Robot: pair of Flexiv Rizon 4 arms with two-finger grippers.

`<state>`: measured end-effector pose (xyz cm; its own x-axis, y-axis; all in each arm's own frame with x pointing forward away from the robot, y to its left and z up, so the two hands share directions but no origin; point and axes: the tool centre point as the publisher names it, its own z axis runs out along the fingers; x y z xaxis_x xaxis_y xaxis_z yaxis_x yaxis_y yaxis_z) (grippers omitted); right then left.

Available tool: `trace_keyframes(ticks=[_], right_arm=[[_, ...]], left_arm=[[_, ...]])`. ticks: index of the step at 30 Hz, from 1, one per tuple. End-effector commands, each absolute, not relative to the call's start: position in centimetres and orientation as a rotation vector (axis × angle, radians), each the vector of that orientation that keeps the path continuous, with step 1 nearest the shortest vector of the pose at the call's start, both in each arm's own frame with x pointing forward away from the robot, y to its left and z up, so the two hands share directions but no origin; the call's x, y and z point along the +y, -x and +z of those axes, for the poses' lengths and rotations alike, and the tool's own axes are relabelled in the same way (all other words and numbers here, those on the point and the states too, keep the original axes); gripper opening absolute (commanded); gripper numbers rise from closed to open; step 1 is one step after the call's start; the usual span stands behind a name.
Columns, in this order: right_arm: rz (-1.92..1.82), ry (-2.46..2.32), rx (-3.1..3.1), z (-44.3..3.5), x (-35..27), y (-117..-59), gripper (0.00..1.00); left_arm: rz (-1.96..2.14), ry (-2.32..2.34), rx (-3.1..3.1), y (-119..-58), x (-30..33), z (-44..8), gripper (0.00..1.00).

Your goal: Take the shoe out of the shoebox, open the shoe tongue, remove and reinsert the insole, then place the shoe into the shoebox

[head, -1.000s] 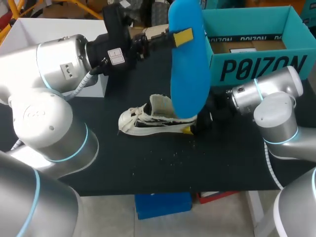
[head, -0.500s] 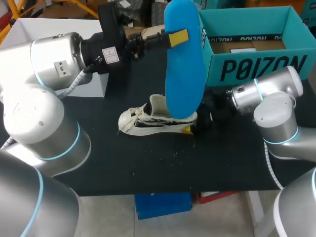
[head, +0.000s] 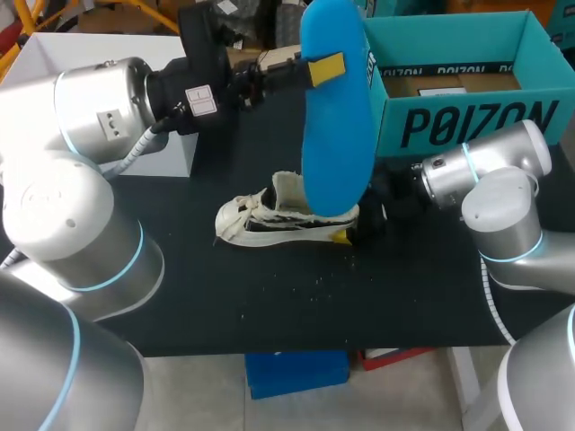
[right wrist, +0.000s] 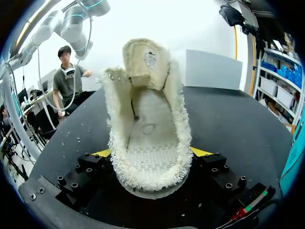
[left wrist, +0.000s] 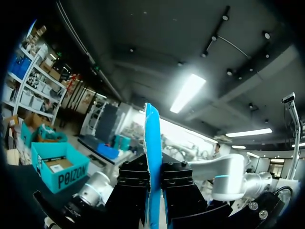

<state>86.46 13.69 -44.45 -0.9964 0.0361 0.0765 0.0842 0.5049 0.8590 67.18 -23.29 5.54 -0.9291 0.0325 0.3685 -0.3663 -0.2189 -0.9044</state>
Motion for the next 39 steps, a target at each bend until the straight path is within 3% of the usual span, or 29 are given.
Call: trace_keyframes(ticks=[1, 6, 8, 9, 10, 25, 39], right_arm=[[-1.533, 0.108, -2.683, -44.5, 13.7, -86.5, 0.0], [-1.533, 0.108, -2.683, -44.5, 13.7, -86.5, 0.0], [-1.533, 0.108, -2.683, -44.5, 13.7, -86.5, 0.2], [-1.494, 0.098, -2.702, -44.4, 13.5, -86.5, 0.91], [-1.467, 0.091, -2.715, -44.2, 13.3, -86.5, 1.0], [-0.804, 0.096, -2.941, -41.2, 10.1, -86.1, 1.0], [-0.374, 0.171, -3.114, -40.4, 11.4, -86.7, 1.0]], left_arm=[[2.226, -0.383, -1.783, -67.1, -23.7, 6.1, 0.0], [2.218, -0.372, -1.789, -66.9, -23.8, 6.2, 0.0], [2.218, -0.372, -1.789, -66.9, -23.8, 6.2, 0.0], [2.218, -0.372, -1.789, -66.9, -23.8, 6.2, 0.0], [2.218, -0.372, -1.789, -66.9, -23.8, 6.2, 0.0], [2.218, -0.372, -1.789, -66.9, -23.8, 6.2, 0.0], [2.218, -0.372, -1.789, -66.9, -23.8, 6.2, 0.0]])
